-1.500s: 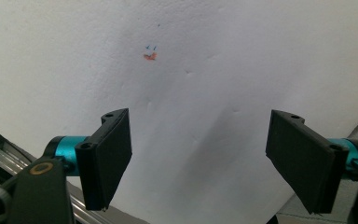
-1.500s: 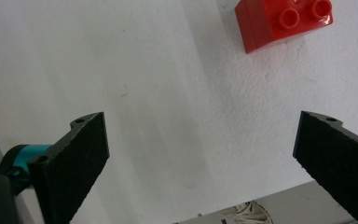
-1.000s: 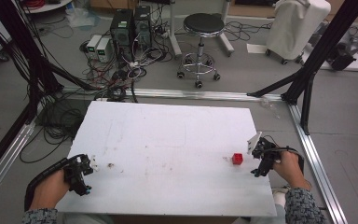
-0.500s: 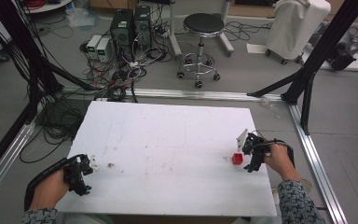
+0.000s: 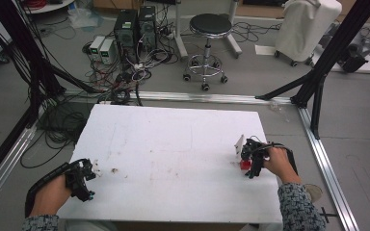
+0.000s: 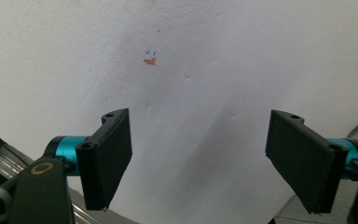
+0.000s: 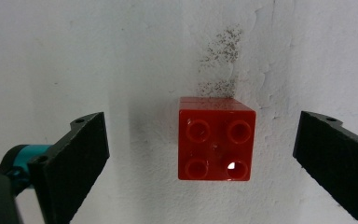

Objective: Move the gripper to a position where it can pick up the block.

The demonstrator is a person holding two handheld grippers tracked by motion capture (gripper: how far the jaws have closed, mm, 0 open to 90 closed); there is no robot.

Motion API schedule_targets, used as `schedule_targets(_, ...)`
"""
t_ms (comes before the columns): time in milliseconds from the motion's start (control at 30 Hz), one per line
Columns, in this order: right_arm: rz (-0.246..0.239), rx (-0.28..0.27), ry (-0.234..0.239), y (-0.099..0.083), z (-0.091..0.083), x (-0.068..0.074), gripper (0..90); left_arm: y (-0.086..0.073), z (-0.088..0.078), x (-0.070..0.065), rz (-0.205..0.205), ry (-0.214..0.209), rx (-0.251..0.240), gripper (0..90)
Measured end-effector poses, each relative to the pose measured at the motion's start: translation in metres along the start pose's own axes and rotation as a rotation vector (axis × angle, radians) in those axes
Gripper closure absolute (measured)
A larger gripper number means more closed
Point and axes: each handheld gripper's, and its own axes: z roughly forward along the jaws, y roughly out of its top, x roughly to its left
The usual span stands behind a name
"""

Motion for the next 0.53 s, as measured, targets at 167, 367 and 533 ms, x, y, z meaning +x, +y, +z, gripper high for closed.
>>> schedule_targets(167,-0.001,0.013,0.012,0.0002,0.0047,-0.0007,2.6,0.0005,-0.0008,-0.0004,0.000,-0.004,-0.009,22.9)
schedule_targets(367,0.007,0.015,0.016,0.0003,0.0056,0.0001,2.6,-0.0002,-0.0006,0.0000,-0.003,-0.005,-0.010,22.9)
schedule_targets(533,0.006,0.010,0.014,-0.0002,0.0051,0.0006,2.6,0.0009,-0.0020,-0.0004,0.002,-0.002,-0.019,22.9)
